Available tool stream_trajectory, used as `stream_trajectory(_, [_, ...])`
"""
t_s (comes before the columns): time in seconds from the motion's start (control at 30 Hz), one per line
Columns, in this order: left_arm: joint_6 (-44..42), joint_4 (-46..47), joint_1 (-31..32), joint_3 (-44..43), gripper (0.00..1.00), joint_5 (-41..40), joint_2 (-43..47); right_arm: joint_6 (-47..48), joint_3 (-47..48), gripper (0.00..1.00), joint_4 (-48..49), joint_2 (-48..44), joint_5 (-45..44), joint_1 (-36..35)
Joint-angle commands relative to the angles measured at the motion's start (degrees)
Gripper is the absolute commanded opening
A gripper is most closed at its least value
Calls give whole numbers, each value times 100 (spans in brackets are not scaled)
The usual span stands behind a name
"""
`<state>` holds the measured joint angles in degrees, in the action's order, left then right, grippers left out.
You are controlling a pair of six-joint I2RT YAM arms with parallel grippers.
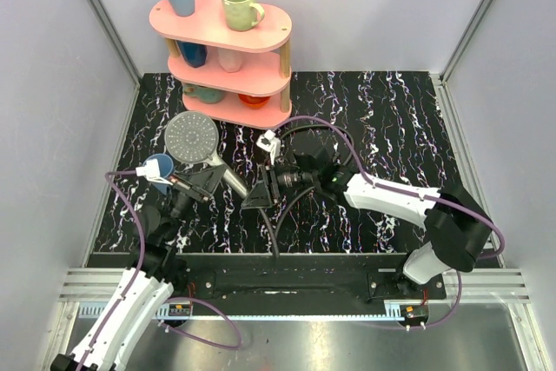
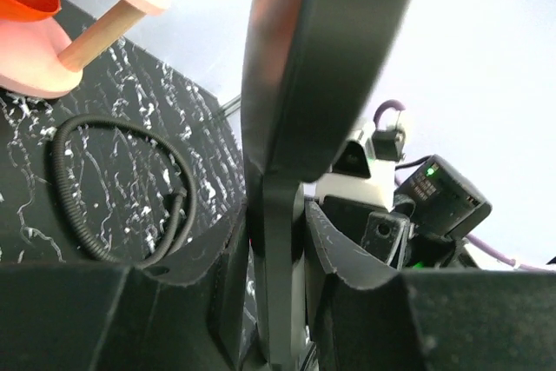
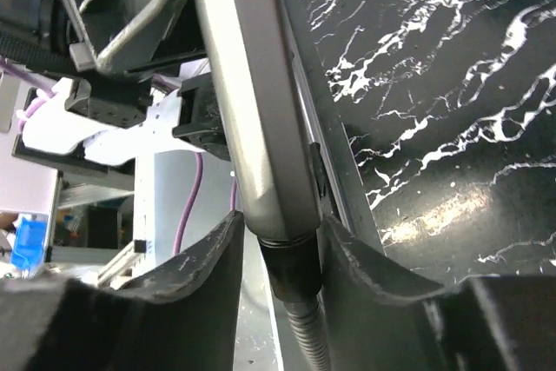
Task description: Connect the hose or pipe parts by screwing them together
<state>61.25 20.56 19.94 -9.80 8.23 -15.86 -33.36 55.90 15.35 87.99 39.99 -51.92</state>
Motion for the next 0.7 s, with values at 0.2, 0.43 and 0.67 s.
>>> stream_trajectory(0.2, [-834,-1624,18,-1137,0,-471,-260,514,772,83,-1744,-774,-2640,-255])
stream_trajectory(0.43, [-764,-2554,18,-1770,0,-664,-812,1569,1678,84,-3512,-380,-5912,-1766])
stream_trajectory(0.67, [-703,-2996,18,-2184,0,-814,-1025,1631,2389,81,-4136,481,-7618,-2559])
